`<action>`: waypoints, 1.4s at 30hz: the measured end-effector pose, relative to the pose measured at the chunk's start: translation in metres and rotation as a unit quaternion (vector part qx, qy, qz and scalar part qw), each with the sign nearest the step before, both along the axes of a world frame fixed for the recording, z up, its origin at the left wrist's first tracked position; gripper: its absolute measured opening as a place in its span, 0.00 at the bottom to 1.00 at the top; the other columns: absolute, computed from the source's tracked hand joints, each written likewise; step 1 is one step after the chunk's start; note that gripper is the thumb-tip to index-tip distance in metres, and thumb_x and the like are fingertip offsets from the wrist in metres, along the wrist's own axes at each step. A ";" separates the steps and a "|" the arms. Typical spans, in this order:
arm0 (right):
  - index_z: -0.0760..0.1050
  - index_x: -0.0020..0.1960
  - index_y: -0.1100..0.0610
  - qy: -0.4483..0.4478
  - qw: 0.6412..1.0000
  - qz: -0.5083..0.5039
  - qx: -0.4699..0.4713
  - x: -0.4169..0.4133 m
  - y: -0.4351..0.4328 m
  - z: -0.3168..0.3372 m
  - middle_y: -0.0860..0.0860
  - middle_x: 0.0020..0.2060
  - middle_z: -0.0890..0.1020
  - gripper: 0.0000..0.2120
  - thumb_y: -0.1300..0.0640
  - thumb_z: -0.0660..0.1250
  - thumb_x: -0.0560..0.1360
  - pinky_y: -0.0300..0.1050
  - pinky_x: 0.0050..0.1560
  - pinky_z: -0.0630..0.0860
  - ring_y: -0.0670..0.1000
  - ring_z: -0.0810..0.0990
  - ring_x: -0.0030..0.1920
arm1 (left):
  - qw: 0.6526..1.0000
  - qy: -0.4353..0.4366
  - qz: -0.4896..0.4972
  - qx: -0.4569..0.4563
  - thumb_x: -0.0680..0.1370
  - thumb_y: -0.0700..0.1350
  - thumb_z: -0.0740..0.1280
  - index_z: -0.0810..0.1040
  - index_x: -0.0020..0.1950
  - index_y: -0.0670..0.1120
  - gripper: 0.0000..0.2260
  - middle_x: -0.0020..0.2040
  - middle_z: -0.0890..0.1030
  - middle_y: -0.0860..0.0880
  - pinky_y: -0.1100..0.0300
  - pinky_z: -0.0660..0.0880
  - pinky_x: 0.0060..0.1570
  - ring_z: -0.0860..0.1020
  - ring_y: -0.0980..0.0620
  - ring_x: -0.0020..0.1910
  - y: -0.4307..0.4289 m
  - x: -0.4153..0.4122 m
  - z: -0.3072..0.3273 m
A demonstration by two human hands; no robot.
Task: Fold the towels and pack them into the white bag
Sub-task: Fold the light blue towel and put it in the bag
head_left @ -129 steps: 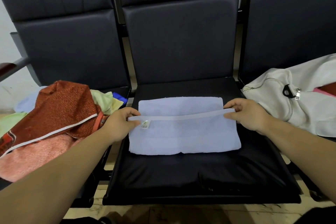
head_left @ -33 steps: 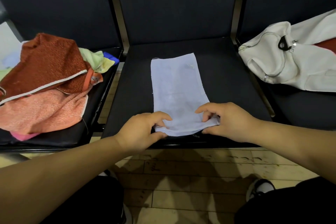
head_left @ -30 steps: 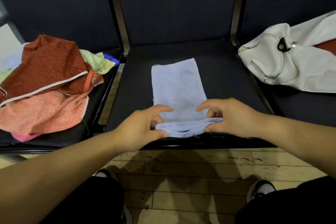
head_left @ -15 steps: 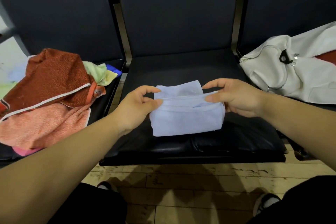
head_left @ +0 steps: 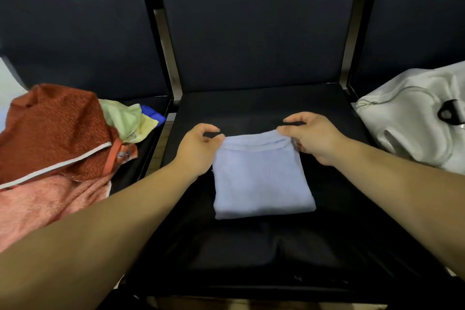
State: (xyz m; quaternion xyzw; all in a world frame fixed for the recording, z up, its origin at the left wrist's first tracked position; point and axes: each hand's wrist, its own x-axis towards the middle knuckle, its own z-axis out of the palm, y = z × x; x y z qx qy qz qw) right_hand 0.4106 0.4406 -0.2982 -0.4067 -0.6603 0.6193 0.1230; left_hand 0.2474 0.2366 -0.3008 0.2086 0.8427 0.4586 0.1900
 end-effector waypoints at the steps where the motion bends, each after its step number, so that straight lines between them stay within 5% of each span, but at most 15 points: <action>1: 0.78 0.61 0.51 -0.009 1.000 -0.015 0.014 -0.002 0.002 -0.006 0.51 0.51 0.85 0.18 0.53 0.78 0.73 0.48 0.52 0.83 0.50 0.85 0.50 | 0.999 0.025 0.017 -0.013 0.81 0.49 0.69 0.77 0.62 0.50 0.11 0.44 0.81 0.53 0.67 0.72 0.39 0.80 0.57 0.41 0.003 -0.002 -0.005; 6: 0.75 0.60 0.44 -0.063 0.947 0.121 0.292 0.017 0.002 -0.006 0.39 0.51 0.81 0.18 0.50 0.76 0.74 0.35 0.47 0.73 0.40 0.79 0.50 | 0.993 0.101 -0.056 0.003 0.79 0.48 0.71 0.75 0.61 0.53 0.12 0.48 0.80 0.54 0.71 0.69 0.42 0.78 0.57 0.46 0.003 0.000 -0.016; 10: 0.75 0.63 0.41 -0.063 0.909 0.262 0.317 0.019 -0.010 -0.004 0.39 0.52 0.80 0.23 0.54 0.77 0.73 0.38 0.48 0.77 0.43 0.80 0.48 | 0.965 0.180 -0.181 -0.063 0.76 0.45 0.72 0.75 0.63 0.56 0.17 0.48 0.80 0.59 0.65 0.71 0.52 0.73 0.58 0.54 -0.006 -0.002 -0.013; 15: 0.74 0.66 0.43 -0.119 0.877 0.253 0.390 0.010 -0.008 -0.013 0.39 0.51 0.79 0.19 0.55 0.71 0.77 0.45 0.55 0.78 0.44 0.77 0.49 | 0.944 0.198 -0.221 -0.143 0.76 0.44 0.73 0.74 0.64 0.58 0.19 0.49 0.80 0.61 0.58 0.73 0.58 0.72 0.57 0.57 -0.007 -0.014 -0.011; 19: 0.74 0.66 0.44 -0.125 0.879 0.233 0.397 0.007 -0.002 -0.014 0.39 0.49 0.81 0.18 0.56 0.70 0.79 0.42 0.53 0.78 0.41 0.78 0.46 | 0.963 0.172 -0.170 -0.119 0.78 0.43 0.71 0.76 0.61 0.56 0.14 0.46 0.82 0.59 0.65 0.72 0.54 0.77 0.59 0.53 -0.004 -0.020 -0.013; 23: 0.74 0.63 0.43 -0.075 0.927 0.193 0.312 0.001 0.005 -0.012 0.41 0.45 0.84 0.15 0.56 0.70 0.80 0.35 0.45 0.74 0.42 0.82 0.44 | 0.979 0.124 -0.133 -0.087 0.80 0.42 0.69 0.77 0.60 0.55 0.11 0.44 0.84 0.54 0.69 0.70 0.46 0.81 0.57 0.48 0.005 -0.025 -0.013; 28: 0.70 0.63 0.41 -0.078 0.949 0.181 0.247 -0.003 0.019 -0.005 0.42 0.43 0.86 0.14 0.54 0.68 0.81 0.38 0.51 0.73 0.40 0.82 0.48 | 0.988 0.072 -0.126 -0.053 0.81 0.44 0.69 0.77 0.59 0.55 0.09 0.44 0.85 0.52 0.67 0.73 0.41 0.83 0.56 0.43 0.018 -0.031 -0.008; 33: 0.71 0.63 0.44 -0.084 0.946 0.134 0.282 -0.001 0.021 -0.017 0.44 0.40 0.85 0.12 0.53 0.67 0.82 0.37 0.46 0.74 0.42 0.83 0.45 | 0.976 0.145 -0.111 -0.123 0.81 0.45 0.68 0.77 0.60 0.54 0.09 0.42 0.82 0.55 0.60 0.77 0.46 0.80 0.57 0.42 0.027 -0.030 -0.026; 37: 0.73 0.65 0.48 -0.097 0.915 0.067 0.386 0.004 0.022 -0.024 0.43 0.41 0.82 0.13 0.52 0.67 0.81 0.42 0.44 0.77 0.43 0.81 0.42 | 0.960 0.245 -0.051 -0.127 0.82 0.44 0.66 0.76 0.62 0.51 0.09 0.45 0.78 0.54 0.66 0.70 0.38 0.76 0.57 0.41 0.018 -0.025 -0.029; 42: 0.74 0.60 0.45 -0.043 0.923 0.109 0.367 0.027 0.001 -0.011 0.42 0.42 0.82 0.11 0.51 0.70 0.79 0.37 0.42 0.75 0.42 0.81 0.40 | 0.968 0.218 -0.099 -0.072 0.81 0.46 0.67 0.77 0.58 0.54 0.07 0.45 0.77 0.55 0.66 0.71 0.40 0.77 0.57 0.41 -0.010 -0.002 -0.016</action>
